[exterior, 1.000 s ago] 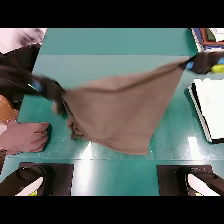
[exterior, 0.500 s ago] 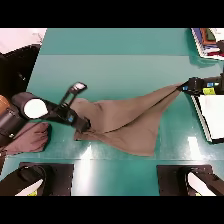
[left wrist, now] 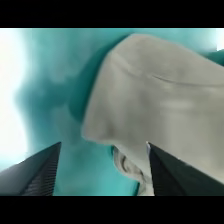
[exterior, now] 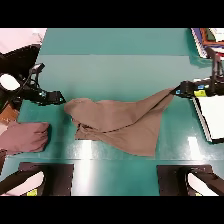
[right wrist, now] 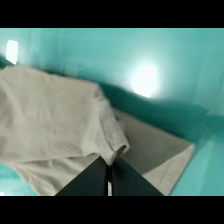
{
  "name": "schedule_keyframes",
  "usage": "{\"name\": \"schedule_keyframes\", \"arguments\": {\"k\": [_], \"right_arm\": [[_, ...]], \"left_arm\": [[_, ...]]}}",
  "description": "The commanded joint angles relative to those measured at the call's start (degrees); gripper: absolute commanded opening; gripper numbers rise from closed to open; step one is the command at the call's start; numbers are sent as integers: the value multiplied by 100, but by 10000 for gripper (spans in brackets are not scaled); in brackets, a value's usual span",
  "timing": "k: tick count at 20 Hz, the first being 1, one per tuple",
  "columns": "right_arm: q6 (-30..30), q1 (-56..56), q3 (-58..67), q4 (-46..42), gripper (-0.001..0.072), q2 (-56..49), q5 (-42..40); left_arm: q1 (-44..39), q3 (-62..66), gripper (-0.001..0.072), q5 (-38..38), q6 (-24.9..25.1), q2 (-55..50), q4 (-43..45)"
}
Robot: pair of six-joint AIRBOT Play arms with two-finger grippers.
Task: Fold the shirts.
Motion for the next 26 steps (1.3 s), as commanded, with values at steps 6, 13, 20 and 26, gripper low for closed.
{"name": "schedule_keyframes", "arguments": {"k": [6,13,20,26], "right_arm": [[15,431,-2,4,13,-463,-170],[37,94,0,-2,13,-118,-251],[-175,-931,1631,-4,13,953,243],[-267,-1670,4566,-57,13,1239,535]], "left_arm": [[483,44,599,-236,1268,-1582,-2015],[483,612,27,-863,1268,-1506,-2035],[485,2750,26,-664,960,669,-1943],[483,5779,26,-129,201,1963,-1502]]}}
